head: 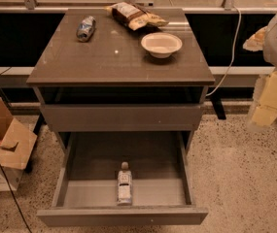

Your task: Pick blue plastic bottle from middle drawer and place on counter

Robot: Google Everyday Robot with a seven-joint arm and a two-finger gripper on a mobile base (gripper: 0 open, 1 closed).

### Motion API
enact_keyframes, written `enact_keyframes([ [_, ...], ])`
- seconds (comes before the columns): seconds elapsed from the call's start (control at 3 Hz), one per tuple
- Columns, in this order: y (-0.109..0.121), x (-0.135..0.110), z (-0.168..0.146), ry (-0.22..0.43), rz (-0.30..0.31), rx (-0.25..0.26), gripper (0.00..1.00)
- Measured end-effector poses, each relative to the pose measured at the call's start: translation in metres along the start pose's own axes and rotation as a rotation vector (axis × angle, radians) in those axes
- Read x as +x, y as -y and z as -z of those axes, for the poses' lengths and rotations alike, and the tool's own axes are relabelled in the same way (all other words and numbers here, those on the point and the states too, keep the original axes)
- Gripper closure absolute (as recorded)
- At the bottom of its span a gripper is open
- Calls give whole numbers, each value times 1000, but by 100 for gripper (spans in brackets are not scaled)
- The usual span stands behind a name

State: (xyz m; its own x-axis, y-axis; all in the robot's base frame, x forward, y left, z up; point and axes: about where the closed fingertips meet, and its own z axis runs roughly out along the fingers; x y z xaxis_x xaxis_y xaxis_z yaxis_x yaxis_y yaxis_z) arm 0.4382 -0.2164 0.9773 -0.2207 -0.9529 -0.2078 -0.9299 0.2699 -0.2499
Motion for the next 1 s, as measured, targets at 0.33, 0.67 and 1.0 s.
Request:
enact_keyframes([
  [0.33,0,0,0,0,0,0,0],
  [0.67,-1,-2,-20,23,-56,-33,0],
  [1.0,1,-2,-52,21,-117,-73,0],
])
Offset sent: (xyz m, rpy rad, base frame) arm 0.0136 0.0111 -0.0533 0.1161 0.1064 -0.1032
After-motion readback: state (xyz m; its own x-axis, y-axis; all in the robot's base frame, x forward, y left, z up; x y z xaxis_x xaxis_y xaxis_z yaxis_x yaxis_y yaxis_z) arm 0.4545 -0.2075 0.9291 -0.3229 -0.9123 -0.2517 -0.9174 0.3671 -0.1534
